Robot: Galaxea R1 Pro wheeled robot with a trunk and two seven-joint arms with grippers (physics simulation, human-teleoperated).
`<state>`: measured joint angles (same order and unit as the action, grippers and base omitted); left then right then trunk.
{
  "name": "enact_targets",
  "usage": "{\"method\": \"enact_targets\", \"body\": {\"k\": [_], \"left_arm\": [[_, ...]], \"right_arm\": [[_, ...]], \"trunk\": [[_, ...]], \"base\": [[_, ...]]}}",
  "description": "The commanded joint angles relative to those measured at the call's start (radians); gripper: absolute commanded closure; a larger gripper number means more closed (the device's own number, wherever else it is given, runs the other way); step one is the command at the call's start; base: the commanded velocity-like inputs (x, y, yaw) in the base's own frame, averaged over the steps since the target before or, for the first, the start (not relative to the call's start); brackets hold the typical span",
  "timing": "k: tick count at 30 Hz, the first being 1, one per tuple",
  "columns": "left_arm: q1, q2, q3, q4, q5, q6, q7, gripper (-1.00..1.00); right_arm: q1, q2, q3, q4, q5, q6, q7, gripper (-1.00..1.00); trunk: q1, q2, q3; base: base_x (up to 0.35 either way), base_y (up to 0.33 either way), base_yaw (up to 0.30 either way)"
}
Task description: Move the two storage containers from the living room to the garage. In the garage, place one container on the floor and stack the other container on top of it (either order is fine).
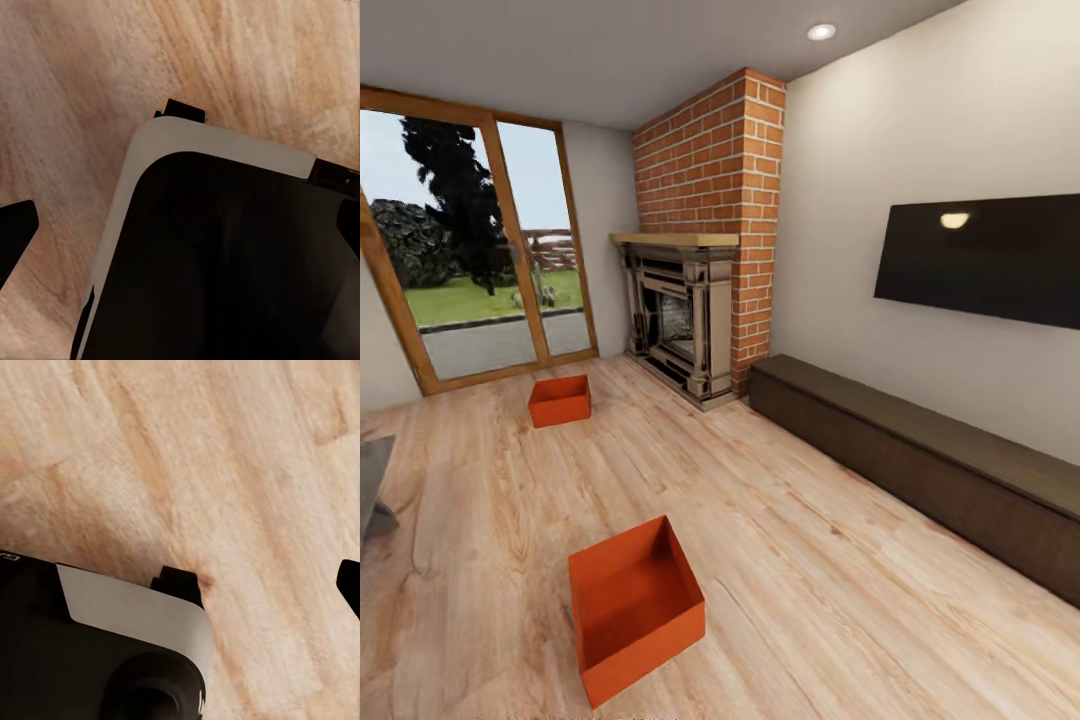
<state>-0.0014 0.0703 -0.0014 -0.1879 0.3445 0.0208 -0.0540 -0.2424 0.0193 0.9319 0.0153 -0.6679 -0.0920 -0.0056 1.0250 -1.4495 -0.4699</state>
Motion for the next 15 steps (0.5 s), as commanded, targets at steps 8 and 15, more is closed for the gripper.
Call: {"method": "enact_targets", "body": {"k": [8, 15], "left_arm": [[0.0, 0.0, 0.0, -0.001, 0.007, 0.004, -0.003, -1.0], [0.0, 0.001, -0.002, -0.001, 0.007, 0.01, -0.004, -1.0]], "right_arm": [[0.0, 0.001, 0.009, 0.002, -0.007, -0.003, -0.001, -1.0], [0.0, 0.001, 0.009, 0.002, -0.008, -0.002, 0.006, -1.0]], "trunk": [[0.0, -0.001, -0.001], [0.0, -0.001, -0.001]], "base": [[0.0, 0.0, 0.3], [0.192, 0.0, 0.276]]}}
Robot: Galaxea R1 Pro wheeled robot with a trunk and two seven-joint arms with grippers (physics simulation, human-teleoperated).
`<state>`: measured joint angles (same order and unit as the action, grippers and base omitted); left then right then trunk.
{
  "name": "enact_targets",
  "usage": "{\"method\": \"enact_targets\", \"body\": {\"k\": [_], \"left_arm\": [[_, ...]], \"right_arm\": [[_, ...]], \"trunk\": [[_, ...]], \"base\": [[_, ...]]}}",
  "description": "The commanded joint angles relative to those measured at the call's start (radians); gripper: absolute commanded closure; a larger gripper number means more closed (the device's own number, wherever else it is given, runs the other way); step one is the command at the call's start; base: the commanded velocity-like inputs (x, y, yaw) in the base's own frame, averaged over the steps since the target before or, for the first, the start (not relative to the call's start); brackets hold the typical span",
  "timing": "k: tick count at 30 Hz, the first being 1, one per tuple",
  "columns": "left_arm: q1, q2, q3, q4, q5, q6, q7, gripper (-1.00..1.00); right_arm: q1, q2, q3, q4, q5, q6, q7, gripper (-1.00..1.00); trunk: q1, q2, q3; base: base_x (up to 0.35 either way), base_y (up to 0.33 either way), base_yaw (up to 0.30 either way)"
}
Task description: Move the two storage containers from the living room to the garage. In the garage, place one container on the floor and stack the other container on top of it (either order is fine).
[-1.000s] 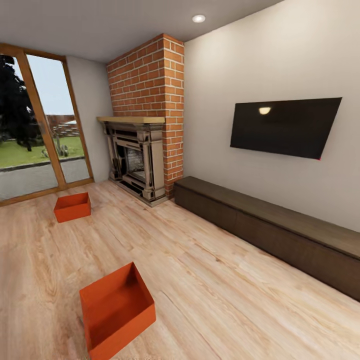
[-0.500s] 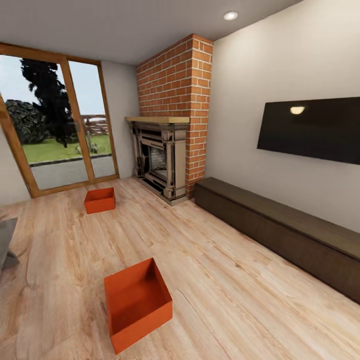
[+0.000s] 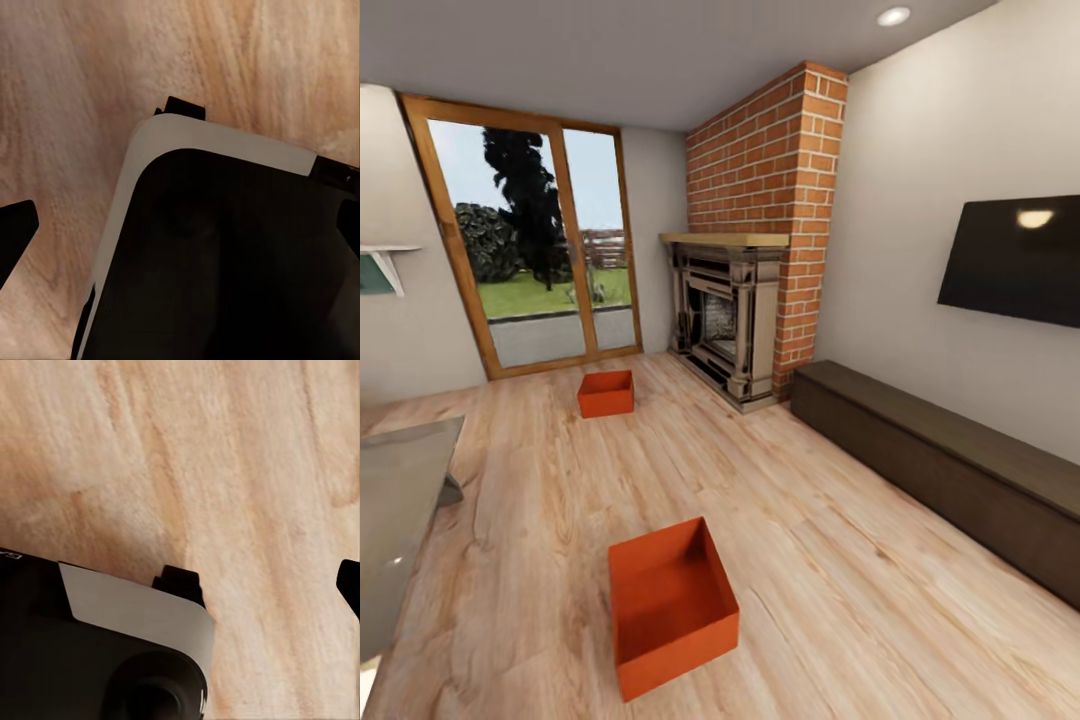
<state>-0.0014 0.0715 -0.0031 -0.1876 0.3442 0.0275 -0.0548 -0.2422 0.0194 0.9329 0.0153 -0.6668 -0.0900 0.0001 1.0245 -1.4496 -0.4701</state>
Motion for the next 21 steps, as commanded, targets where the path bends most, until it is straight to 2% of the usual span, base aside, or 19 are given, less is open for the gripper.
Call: {"method": "enact_targets", "body": {"k": [1, 21], "left_arm": [[0.0, 0.0, -0.001, -0.001, 0.007, 0.003, -0.003, -1.0], [0.0, 0.0, 0.0, -0.001, 0.006, 0.0, -0.003, -1.0]], "right_arm": [[0.0, 0.001, 0.008, 0.002, -0.009, -0.004, 0.0, -1.0], [0.0, 0.002, 0.009, 0.002, -0.01, -0.004, -0.003, -1.0]], "trunk": [[0.001, 0.0, -0.001], [0.001, 0.0, -0.001]], "base": [[0.303, 0.0, 0.147], [0.32, 0.0, 0.01]]}}
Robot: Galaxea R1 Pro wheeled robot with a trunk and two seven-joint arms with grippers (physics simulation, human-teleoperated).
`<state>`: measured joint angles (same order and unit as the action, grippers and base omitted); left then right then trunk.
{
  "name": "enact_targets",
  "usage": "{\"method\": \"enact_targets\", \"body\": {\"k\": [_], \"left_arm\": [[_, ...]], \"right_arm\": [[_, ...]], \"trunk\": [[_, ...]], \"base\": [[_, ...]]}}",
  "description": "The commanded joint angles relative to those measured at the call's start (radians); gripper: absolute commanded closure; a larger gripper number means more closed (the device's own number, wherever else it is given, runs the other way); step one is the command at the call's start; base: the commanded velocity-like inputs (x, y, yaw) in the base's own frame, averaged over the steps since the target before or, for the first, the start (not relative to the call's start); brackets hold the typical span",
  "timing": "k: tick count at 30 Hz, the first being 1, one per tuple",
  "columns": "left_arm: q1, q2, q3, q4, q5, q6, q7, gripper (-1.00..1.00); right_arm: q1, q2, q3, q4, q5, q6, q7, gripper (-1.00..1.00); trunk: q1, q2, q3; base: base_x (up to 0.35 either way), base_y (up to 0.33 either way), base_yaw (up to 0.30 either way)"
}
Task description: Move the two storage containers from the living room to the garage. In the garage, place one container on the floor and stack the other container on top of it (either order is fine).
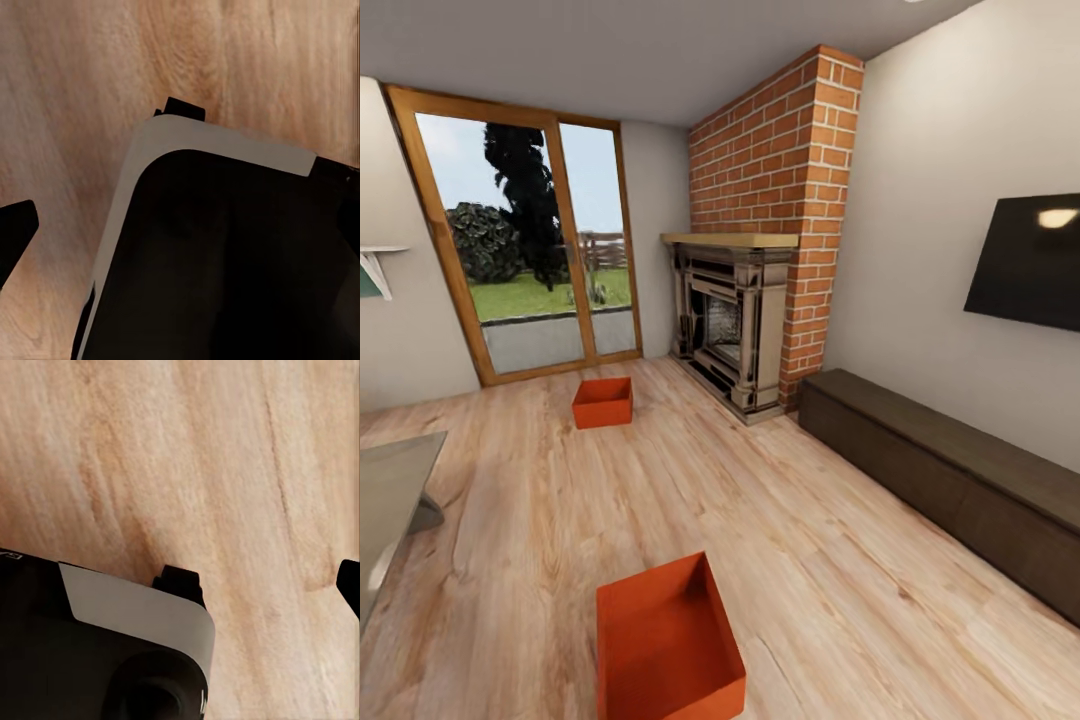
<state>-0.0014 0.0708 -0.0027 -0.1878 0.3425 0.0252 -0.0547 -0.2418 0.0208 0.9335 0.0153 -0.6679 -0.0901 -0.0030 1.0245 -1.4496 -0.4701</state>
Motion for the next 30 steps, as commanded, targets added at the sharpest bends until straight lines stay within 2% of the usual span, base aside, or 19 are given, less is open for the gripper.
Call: {"method": "enact_targets", "body": {"k": [1, 12, 30], "left_arm": [[0.0, 0.0, 0.0, -0.001, 0.007, 0.002, -0.004, -1.0], [0.0, 0.001, 0.0, -0.001, 0.007, 0.001, -0.004, -1.0], [0.0, 0.0, 0.0, -0.001, 0.007, -0.001, -0.004, -1.0]], "right_arm": [[-0.001, 0.001, 0.008, 0.002, -0.009, -0.003, -0.001, -1.0], [-0.001, 0.0, 0.008, 0.002, -0.009, -0.002, -0.003, -1.0], [-0.001, -0.001, 0.008, 0.002, -0.007, -0.002, 0.001, -1.0]], "trunk": [[0.001, 0.0, -0.001], [0.001, 0.0, -0.001], [0.001, 0.0, -0.001]], "base": [[0.321, 0.0, 0.0], [0.25, 0.0, 0.014], [0.008, 0.0, 0.259]]}}
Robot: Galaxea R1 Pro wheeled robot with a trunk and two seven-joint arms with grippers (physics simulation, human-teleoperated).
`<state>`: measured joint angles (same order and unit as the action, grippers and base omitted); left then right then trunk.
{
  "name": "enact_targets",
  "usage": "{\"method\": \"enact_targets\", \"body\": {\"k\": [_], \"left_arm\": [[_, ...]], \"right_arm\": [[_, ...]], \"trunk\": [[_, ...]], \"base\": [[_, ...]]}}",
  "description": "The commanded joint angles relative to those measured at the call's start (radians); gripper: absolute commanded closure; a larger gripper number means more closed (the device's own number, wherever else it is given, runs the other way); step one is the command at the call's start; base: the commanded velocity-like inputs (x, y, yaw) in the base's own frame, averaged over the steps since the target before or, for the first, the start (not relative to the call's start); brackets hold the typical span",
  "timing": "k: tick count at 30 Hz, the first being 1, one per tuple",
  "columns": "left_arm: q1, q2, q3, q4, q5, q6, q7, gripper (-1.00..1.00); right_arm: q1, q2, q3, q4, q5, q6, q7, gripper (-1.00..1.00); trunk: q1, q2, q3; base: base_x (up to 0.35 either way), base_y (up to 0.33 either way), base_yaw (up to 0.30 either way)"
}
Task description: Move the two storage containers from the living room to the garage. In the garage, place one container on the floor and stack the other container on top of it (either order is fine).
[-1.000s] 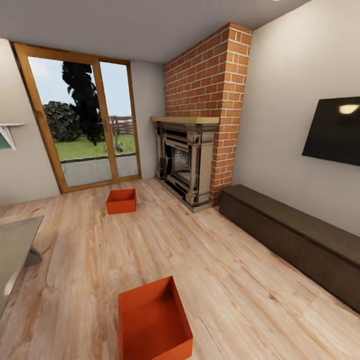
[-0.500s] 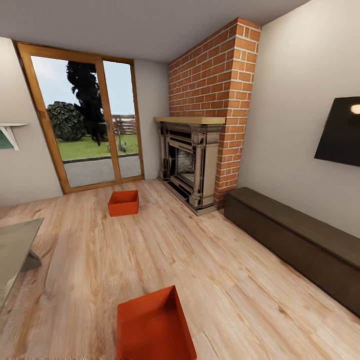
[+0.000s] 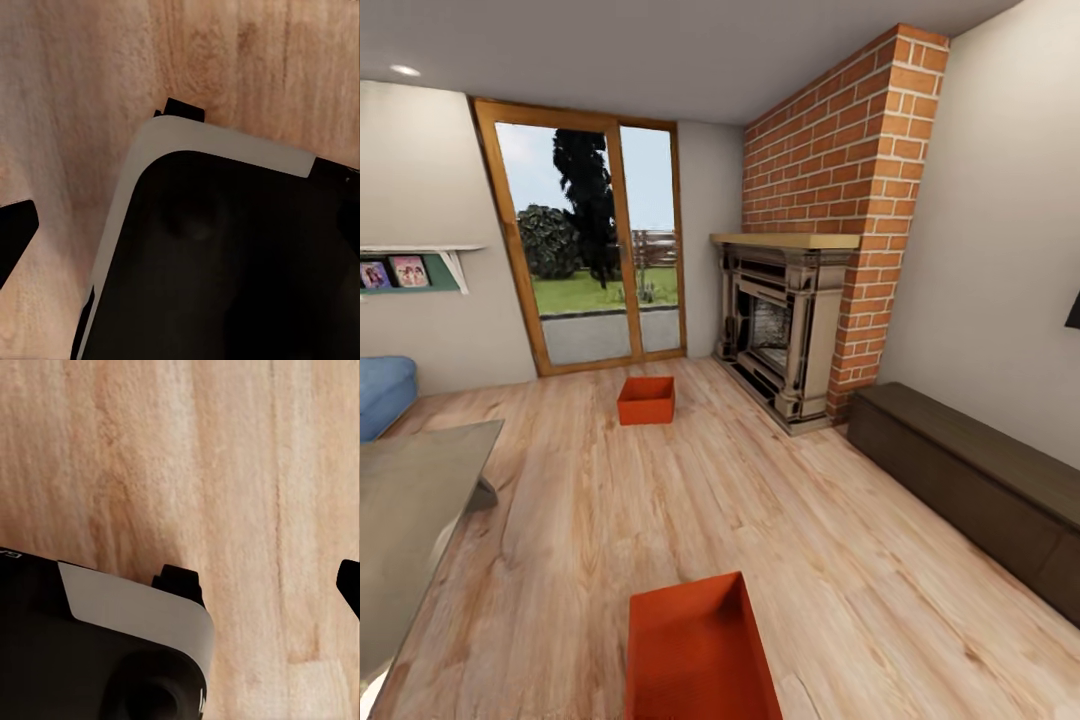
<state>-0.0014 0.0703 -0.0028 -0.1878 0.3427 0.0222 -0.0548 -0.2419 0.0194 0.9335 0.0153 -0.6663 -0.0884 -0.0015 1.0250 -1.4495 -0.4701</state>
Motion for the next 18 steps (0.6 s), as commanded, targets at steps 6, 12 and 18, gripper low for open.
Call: {"method": "enact_targets", "body": {"k": [6, 12, 18], "left_arm": [[0.0, 0.0, 0.0, -0.001, 0.007, 0.002, -0.003, -1.0], [0.0, 0.0, 0.001, -0.002, 0.008, 0.003, -0.003, -1.0], [0.0, -0.001, 0.001, -0.004, 0.009, 0.004, -0.002, -1.0]], "right_arm": [[0.0, 0.001, 0.008, 0.002, -0.009, -0.004, 0.0, -1.0], [-0.001, 0.001, 0.009, 0.002, -0.009, -0.004, 0.0, -1.0], [-0.001, 0.001, 0.008, 0.002, -0.009, -0.004, 0.0, -1.0]], "trunk": [[0.0, -0.001, -0.001], [0.0, -0.001, -0.002], [0.0, -0.001, -0.002]], "base": [[0.0, 0.0, 0.275], [0.0, 0.0, 0.275], [0.0, 0.0, 0.275]]}}
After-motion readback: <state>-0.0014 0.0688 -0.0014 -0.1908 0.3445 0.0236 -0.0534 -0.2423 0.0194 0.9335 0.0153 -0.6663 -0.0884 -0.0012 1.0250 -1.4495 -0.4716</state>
